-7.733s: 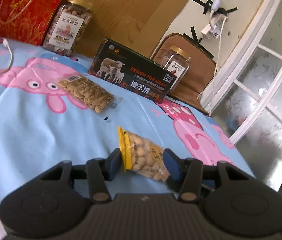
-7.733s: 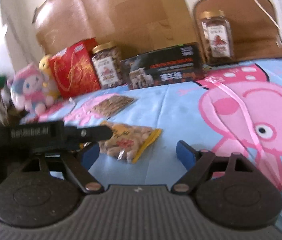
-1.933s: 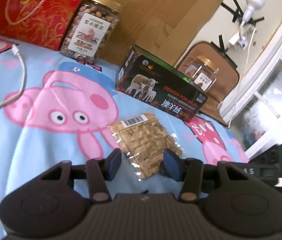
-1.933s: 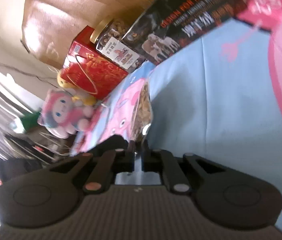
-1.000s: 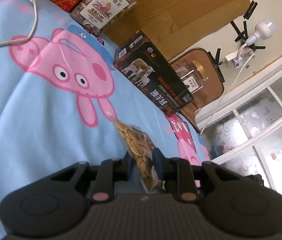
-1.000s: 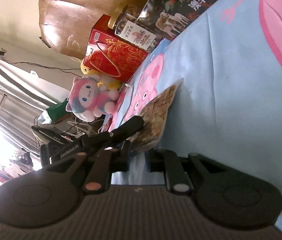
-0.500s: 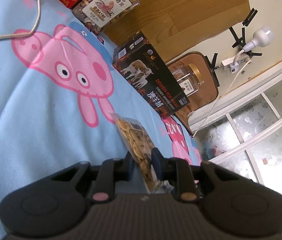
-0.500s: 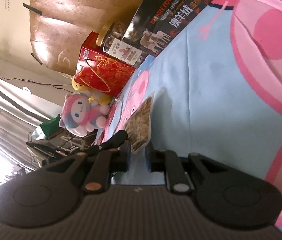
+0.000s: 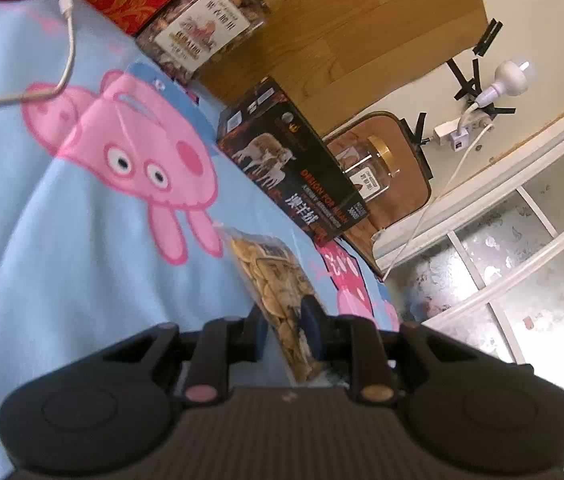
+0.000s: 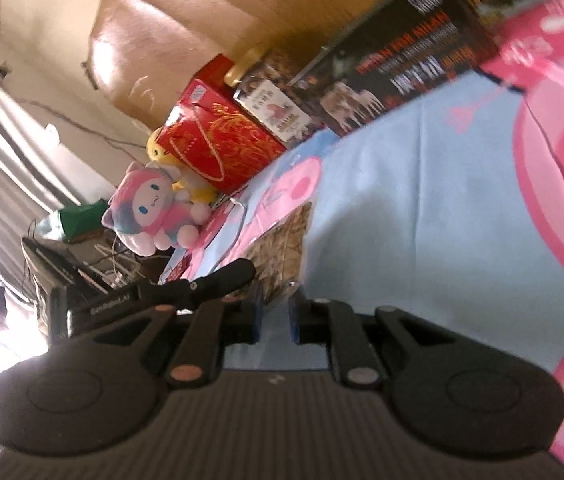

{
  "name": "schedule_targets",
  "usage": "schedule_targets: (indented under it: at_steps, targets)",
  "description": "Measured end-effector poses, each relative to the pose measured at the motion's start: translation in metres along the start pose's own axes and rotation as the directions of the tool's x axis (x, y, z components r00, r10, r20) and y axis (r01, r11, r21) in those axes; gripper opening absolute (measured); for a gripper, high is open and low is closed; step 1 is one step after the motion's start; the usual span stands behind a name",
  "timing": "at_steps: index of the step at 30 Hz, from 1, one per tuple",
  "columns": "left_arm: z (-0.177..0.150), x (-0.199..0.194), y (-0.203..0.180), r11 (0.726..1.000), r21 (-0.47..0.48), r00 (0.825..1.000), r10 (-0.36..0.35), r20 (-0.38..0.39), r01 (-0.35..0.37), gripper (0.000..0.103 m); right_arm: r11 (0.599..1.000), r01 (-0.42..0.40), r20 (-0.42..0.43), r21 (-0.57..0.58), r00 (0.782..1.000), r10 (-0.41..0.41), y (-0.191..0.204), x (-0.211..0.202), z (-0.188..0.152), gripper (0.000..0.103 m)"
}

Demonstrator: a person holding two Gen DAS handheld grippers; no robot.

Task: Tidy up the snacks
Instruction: 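Lift the clear nut bag off the bedspread with the left tool, then lower the clear nut bag into the black box and open the left tool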

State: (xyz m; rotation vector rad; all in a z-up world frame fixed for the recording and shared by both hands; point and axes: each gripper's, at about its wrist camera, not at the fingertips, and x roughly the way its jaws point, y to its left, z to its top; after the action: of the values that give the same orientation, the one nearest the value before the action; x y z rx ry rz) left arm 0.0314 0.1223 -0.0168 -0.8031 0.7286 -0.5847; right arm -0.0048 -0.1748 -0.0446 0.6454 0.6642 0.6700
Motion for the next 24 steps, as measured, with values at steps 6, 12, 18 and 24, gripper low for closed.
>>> schedule_targets:
  at_steps: [6, 12, 18, 24]
  targets:
    - [0.007, 0.008, -0.008, 0.999, 0.022, 0.999, 0.038, -0.013, -0.038, 0.02, 0.999, 0.009, 0.007, -0.041, 1.0, -0.008, -0.002, 0.003, 0.005, 0.016]
    - [0.035, 0.029, -0.036, 0.994, 0.101, 0.999, 0.043, -0.017, -0.041, 0.02, 0.997, 0.003, 0.061, -0.071, 0.998, 0.001, -0.003, -0.004, 0.029, 0.016]
    - [0.093, 0.084, -0.085, 0.973, 0.228, 0.999, 0.043, -0.003, -0.041, 0.023, 0.991, 0.036, 0.182, -0.131, 0.983, -0.012, -0.006, -0.012, 0.09, 0.016]
    - [0.148, 0.155, -0.103, 0.951, 0.293, 0.995, 0.097, 0.023, -0.099, 0.029, 0.979, 0.14, 0.271, -0.147, 0.958, -0.096, -0.022, 0.008, 0.156, 0.016]
